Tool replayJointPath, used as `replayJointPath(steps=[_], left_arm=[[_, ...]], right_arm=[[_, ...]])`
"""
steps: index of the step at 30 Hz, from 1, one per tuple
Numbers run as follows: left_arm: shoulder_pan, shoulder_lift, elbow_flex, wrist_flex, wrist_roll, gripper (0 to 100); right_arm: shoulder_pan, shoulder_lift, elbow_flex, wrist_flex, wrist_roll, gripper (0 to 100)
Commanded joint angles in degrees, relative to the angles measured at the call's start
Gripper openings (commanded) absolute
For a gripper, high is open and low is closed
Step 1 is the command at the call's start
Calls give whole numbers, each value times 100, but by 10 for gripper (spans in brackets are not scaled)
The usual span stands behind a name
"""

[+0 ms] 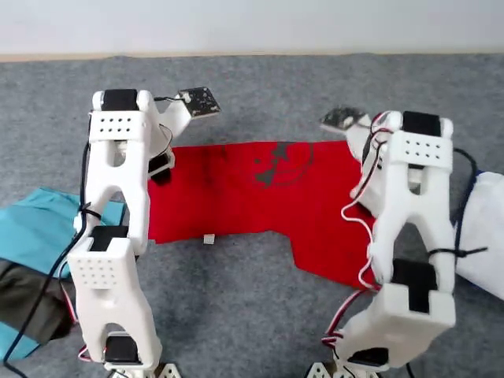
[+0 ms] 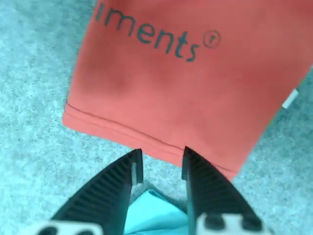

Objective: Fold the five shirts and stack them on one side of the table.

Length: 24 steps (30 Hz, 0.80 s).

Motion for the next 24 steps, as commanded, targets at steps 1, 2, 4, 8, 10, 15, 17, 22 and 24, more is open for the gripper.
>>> replayJointPath(steps=[1,2,4,8,10,15,17,22,24], left_arm=[[-9,-70,-365,35,255,93],[-9,-70,-444,35,273,81],[0,-35,-532,-62,378,61],[0,44,-92,-1002,905,40],[0,229,48,-1354,1134,39],[-9,844,31,-1591,1240,22],[-9,1011,22,-1591,1240,15],[-9,1231,22,-1591,1240,15],[-9,1196,22,-1591,1240,15]], right_arm=[[-66,374,-695,-629,-501,185],[-101,558,-835,-804,-624,159],[-180,963,-1108,-1156,-862,112],[-374,1842,-1749,-1763,-976,49],[-453,2290,-2110,-1956,-976,45],[-470,3521,-3279,-2132,-976,43],[-453,3978,-3859,-2105,-976,43],[-444,4875,-5248,-2062,-976,43],[-488,5086,-5749,-1877,-976,43]])
